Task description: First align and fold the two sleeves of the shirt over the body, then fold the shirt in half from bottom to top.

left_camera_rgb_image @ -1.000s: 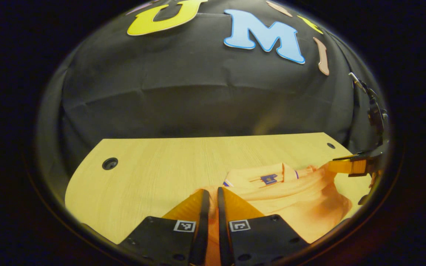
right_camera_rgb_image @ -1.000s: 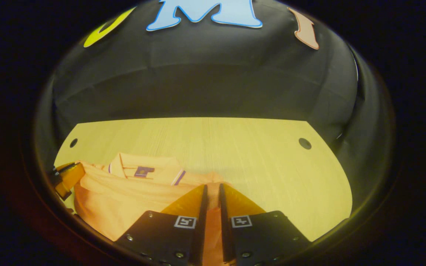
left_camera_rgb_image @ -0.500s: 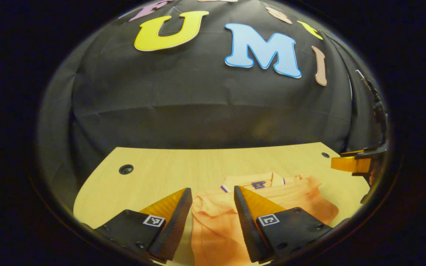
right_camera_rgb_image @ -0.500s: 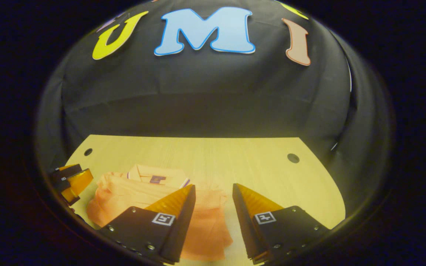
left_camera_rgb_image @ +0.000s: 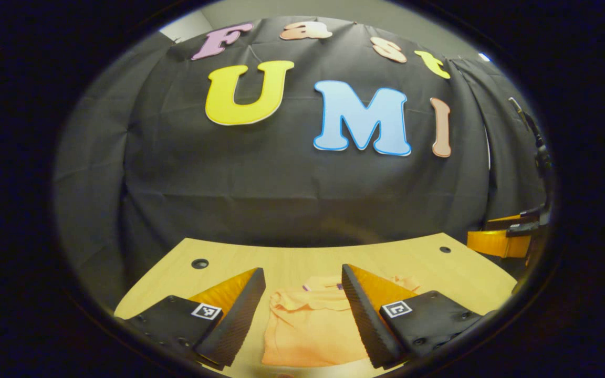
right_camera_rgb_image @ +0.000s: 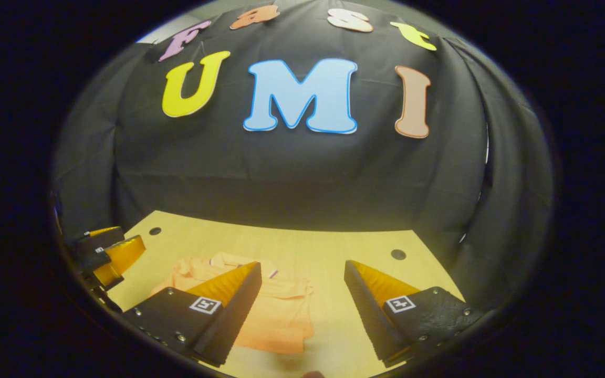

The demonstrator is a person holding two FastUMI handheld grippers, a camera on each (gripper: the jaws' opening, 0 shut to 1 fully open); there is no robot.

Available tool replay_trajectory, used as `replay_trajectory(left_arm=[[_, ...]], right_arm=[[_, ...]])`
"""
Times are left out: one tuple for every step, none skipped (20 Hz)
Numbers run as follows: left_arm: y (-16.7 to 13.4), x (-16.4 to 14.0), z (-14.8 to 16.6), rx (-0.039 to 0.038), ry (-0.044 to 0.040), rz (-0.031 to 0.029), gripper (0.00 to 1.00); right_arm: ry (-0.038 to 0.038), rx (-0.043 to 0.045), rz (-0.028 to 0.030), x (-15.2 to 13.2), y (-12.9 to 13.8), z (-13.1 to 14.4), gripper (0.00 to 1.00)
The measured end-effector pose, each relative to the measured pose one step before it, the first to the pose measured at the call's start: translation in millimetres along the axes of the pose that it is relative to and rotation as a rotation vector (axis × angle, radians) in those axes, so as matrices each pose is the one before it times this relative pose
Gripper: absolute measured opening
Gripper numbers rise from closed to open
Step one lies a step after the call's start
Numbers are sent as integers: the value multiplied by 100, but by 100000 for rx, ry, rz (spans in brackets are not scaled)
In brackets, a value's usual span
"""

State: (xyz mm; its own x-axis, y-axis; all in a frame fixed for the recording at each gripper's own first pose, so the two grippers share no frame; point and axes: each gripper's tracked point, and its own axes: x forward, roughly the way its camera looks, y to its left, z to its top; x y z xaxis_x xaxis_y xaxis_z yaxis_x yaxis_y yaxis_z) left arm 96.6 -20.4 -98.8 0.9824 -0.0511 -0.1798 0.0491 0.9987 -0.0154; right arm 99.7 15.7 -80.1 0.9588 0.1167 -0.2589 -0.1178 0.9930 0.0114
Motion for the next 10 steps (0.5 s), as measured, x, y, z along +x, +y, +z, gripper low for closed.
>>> replay_trajectory(left_arm=[[-338, -910, 414, -458, -1127, 648, 94], [-489, -1221, 421, -334, -1001, 867, 94], [-173, -961, 292, 108, -865, 1153, 94], [-259, -972, 352, 174, -1088, 1151, 95], [-470, -1074, 424, -185, -1165, 881, 96], [-443, -848, 354, -568, -761, 548, 94], [-514, -920, 317, -295, -487, -21, 94], [-333, -845, 386, 392, -700, 224, 94], [-237, -712, 440, 643, -883, 127, 94], [-125, -768, 482, 937, -727, 556, 94]], right_arm=[[-2300, -2037, -243, -1171, -305, 500, 98], [-2554, -1560, 206, -1244, -213, 561, 98], [-1934, -1415, 760, -1167, -5, 429, 98], [-1751, -780, 631, -1094, -22, 262, 98], [-1588, -501, 1426, -1057, 165, 364, 98], [-1693, -521, 1260, -946, 149, 332, 98], [-1746, -813, 653, -970, 121, 432, 98], [-1542, -1277, 113, -891, -1, 297, 98], [-1392, -1651, -520, -825, -28, 354, 97], [-1494, -1696, -831, -671, -129, 270, 97]])
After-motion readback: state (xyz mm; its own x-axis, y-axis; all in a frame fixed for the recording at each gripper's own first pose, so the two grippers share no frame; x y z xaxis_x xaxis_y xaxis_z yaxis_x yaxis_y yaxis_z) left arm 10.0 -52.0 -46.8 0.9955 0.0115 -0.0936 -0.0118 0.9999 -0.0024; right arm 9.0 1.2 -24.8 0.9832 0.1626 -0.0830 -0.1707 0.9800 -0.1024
